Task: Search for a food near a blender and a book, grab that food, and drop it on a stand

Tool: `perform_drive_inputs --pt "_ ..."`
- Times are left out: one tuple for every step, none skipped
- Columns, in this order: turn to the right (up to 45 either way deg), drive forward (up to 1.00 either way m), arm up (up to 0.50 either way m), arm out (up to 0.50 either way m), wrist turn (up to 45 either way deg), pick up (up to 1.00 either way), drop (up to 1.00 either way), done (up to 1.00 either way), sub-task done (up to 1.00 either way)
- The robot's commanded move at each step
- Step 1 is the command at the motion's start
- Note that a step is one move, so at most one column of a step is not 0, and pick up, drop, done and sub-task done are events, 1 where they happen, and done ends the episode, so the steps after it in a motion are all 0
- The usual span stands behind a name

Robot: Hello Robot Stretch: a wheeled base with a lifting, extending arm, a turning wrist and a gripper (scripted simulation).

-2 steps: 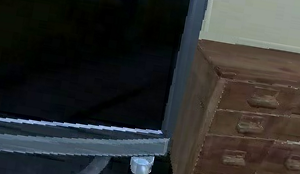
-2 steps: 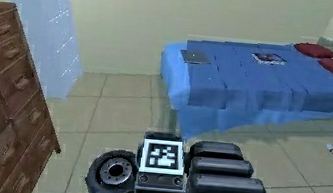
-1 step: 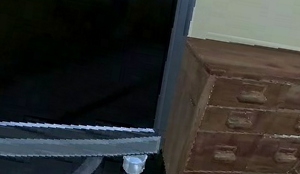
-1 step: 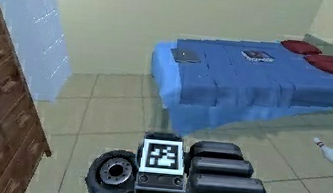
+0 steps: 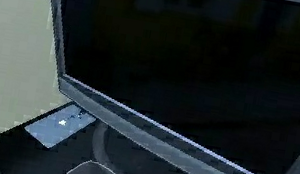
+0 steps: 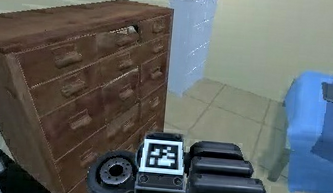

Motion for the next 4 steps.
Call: perform_drive_inputs --pt "-45.0 0.0 0.0 0.0 0.0 0.0 0.0 0.0 0.0" --pt "-12.0 0.0 0.0 0.0 0.0 0.0 0.0 0.0 0.0" --pt "0.0 0.35 0.0 0.0 0.0 0.0 0.0 0.0 0.0" --pt "45.0 0.0 0.0 0.0 0.0 0.0 0.0 0.0 0.0"
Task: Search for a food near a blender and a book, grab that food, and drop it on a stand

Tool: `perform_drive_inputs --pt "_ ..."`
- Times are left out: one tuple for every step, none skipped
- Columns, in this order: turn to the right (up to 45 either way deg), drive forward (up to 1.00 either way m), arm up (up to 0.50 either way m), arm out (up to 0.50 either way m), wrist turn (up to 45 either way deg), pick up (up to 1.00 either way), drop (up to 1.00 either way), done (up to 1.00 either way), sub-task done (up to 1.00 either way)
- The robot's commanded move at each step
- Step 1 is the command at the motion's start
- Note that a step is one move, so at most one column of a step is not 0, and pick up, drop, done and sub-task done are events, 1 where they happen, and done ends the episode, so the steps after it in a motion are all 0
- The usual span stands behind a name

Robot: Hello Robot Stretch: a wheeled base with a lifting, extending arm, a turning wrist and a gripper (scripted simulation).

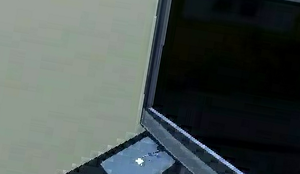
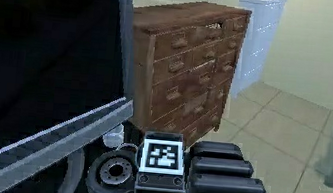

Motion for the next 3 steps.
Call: perform_drive_inputs --pt "45.0 0.0 0.0 0.0 0.0 0.0 0.0 0.0 0.0" --pt "45.0 0.0 0.0 0.0 0.0 0.0 0.0 0.0 0.0" --pt "33.0 0.0 0.0 0.0 0.0 0.0 0.0 0.0 0.0"
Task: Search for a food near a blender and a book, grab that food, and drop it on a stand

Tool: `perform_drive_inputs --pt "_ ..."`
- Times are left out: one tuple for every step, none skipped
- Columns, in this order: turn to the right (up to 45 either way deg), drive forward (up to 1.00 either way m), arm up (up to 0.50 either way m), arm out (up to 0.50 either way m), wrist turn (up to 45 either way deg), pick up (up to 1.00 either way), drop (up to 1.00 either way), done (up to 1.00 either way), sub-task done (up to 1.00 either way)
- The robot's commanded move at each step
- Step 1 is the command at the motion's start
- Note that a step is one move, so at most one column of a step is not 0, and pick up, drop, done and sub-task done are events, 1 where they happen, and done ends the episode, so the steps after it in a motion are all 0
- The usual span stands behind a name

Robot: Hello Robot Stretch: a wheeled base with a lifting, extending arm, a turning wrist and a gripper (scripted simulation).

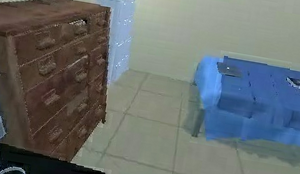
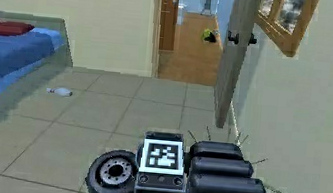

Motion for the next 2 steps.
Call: perform_drive_inputs --pt "-45.0 0.0 0.0 0.0 0.0 0.0 0.0 0.0 0.0" --pt "-45.0 0.0 0.0 0.0 0.0 0.0 0.0 0.0 0.0"
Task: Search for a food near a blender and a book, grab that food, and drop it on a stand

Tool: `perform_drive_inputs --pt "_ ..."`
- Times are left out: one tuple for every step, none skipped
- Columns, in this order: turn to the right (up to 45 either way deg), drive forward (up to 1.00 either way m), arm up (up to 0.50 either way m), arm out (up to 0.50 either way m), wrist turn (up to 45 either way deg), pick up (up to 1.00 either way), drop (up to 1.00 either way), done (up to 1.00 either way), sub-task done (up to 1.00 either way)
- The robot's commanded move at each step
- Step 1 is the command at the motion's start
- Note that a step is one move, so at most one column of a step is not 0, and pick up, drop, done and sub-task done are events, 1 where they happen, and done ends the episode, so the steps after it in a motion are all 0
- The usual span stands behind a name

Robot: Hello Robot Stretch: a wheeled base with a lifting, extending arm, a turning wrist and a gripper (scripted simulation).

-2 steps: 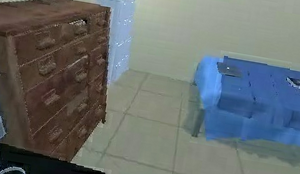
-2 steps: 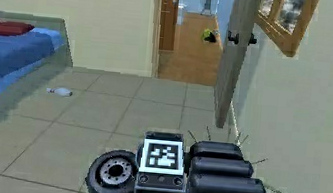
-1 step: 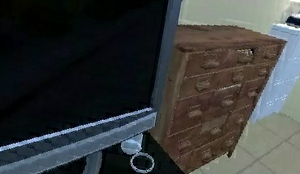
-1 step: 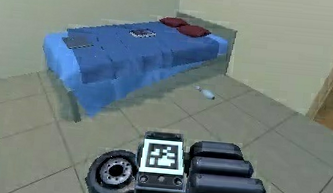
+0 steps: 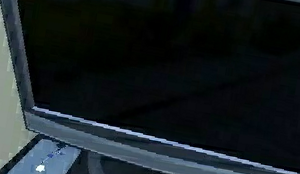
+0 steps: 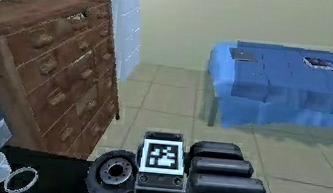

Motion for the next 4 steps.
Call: perform_drive_inputs --pt "-45.0 0.0 0.0 0.0 0.0 0.0 0.0 0.0 0.0" --pt "-18.0 0.0 0.0 0.0 0.0 0.0 0.0 0.0 0.0" --pt "0.0 0.0 0.0 0.3 0.0 0.0 0.0 0.0 0.0" --pt "0.0 0.0 0.0 0.0 45.0 0.0 0.0 0.0 0.0"
